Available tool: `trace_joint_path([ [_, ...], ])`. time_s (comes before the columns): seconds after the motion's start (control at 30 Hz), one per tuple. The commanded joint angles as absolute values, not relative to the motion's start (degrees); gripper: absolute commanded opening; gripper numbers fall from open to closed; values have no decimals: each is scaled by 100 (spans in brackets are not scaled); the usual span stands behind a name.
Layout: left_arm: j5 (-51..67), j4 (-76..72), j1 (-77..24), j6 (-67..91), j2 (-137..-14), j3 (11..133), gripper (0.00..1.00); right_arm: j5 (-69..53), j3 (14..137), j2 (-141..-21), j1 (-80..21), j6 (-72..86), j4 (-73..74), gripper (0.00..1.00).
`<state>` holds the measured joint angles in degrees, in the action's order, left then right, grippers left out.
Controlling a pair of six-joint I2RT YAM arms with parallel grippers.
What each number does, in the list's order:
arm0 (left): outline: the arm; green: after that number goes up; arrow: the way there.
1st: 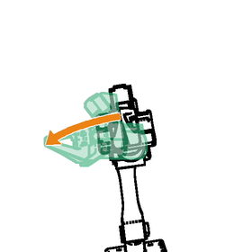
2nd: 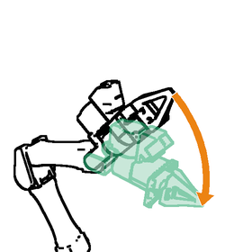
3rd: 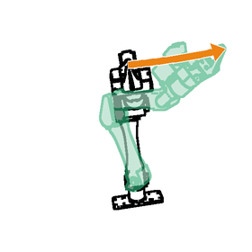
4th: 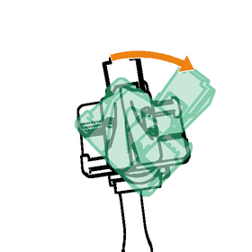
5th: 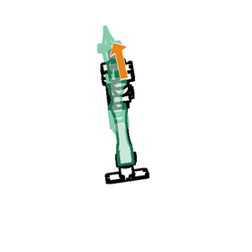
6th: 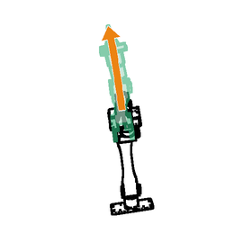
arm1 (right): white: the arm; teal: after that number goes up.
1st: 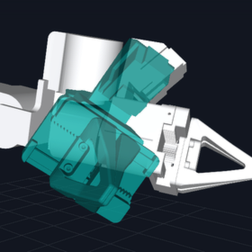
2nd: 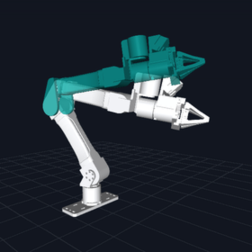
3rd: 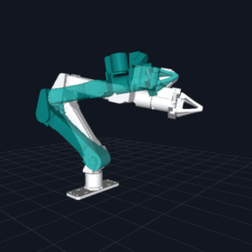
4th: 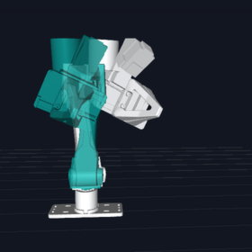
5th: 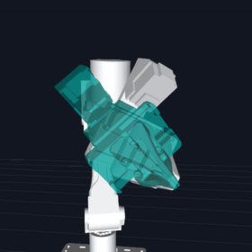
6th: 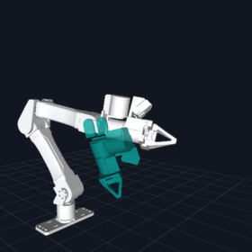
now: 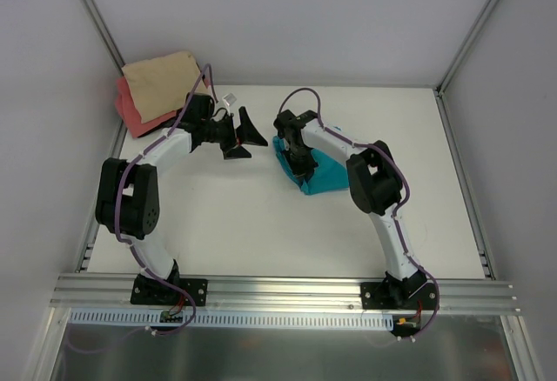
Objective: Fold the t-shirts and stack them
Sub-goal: Put the neatly folded tshirt into the corner of the board with the left arm
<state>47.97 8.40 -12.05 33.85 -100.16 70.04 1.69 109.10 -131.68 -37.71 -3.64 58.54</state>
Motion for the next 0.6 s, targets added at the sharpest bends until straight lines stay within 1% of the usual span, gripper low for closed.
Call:
trace_joint_path([
  [0.0, 4975, 870, -1230, 3234, -10020, 7172, 99, 62, 10978, -13263, -3788, -316, 5722, 8],
  [0.07, 5001, 844, -1230, 3243, -10011, 7075, 99, 62, 10951, -13193, -3788, -334, 5739, 6],
  [0.17, 5080, 835, -1239, 3313, -9993, 6795, 99, 70, 10890, -13043, -3744, -334, 5748, 5],
  [0.27, 5299, 520, -1257, 3576, -10107, 6338, 99, 79, 10837, -12947, -3709, -343, 5801, 5],
  [0.33, 5344, -293, -1327, 3998, -10238, 5918, 99, 79, 10819, -12850, -3700, -360, 5836, 5],
  [0.43, 5361, -1147, -1485, 4560, -10598, 5696, 99, 79, 10802, -12674, -3700, -343, 5915, 5],
  [0.57, 5230, -1959, -1775, 5158, -11047, 5783, 99, 97, 10837, -12472, -3700, -308, 6038, 5],
])
